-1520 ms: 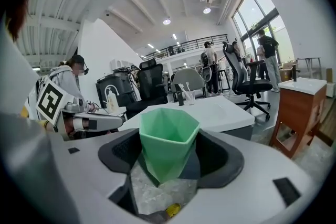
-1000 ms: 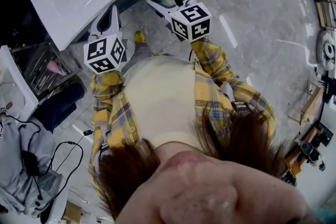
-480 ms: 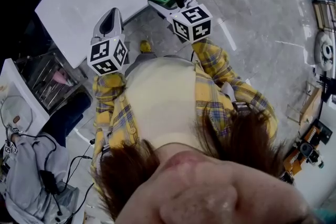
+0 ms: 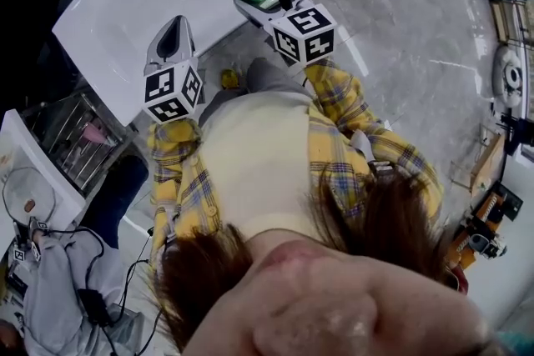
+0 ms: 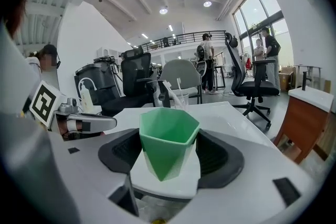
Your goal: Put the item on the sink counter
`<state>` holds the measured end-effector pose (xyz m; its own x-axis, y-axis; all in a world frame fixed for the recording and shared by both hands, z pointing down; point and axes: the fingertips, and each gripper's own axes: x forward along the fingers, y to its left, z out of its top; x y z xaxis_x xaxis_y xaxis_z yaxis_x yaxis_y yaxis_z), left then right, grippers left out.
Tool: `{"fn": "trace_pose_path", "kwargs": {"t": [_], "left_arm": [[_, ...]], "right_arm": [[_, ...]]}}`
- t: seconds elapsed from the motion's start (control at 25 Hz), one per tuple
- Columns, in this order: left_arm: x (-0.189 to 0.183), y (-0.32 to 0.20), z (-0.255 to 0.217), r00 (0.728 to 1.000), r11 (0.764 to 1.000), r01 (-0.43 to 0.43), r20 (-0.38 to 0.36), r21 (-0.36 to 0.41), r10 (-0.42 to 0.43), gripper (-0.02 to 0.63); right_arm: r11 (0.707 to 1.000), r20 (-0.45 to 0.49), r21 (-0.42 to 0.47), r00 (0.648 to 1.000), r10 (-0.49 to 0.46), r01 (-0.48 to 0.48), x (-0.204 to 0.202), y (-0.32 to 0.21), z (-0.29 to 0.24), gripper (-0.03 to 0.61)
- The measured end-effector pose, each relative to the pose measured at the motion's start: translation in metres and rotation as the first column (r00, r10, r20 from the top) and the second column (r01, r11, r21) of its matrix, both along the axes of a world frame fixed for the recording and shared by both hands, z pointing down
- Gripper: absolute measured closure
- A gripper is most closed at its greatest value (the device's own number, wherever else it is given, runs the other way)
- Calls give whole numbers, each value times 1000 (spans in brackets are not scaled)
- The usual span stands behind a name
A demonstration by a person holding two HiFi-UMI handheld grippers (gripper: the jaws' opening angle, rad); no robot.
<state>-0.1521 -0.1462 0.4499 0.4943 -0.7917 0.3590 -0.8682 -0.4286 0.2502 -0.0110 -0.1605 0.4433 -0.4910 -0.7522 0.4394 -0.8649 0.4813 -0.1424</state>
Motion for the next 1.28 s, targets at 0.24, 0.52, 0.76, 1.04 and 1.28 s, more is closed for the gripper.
{"fn": "trace_pose_path", "kwargs": {"t": [0.24,0.52,0.76,1.04,1.28], "left_arm": [[0,-27,-3,999,999,40,-7,-4,-40,607],[9,-69,3,995,994,104,-2,-21,-104,607],[30,-100,3,990,990,140,9,-27,-140,607],[52,-148,8,984,983,178,34,-39,-177,607],[64,-165,11,975,974,220,45,-50,-218,607]], "right_arm": [[1000,1,10,1000,-4,4,14,-40,-3,282],[999,-5,22,999,-44,44,29,-98,-2,282],[996,-14,20,996,-88,88,47,-140,1,282],[993,-27,8,993,-118,118,71,-208,14,282],[990,-68,28,988,-139,142,86,-245,21,282]]}}
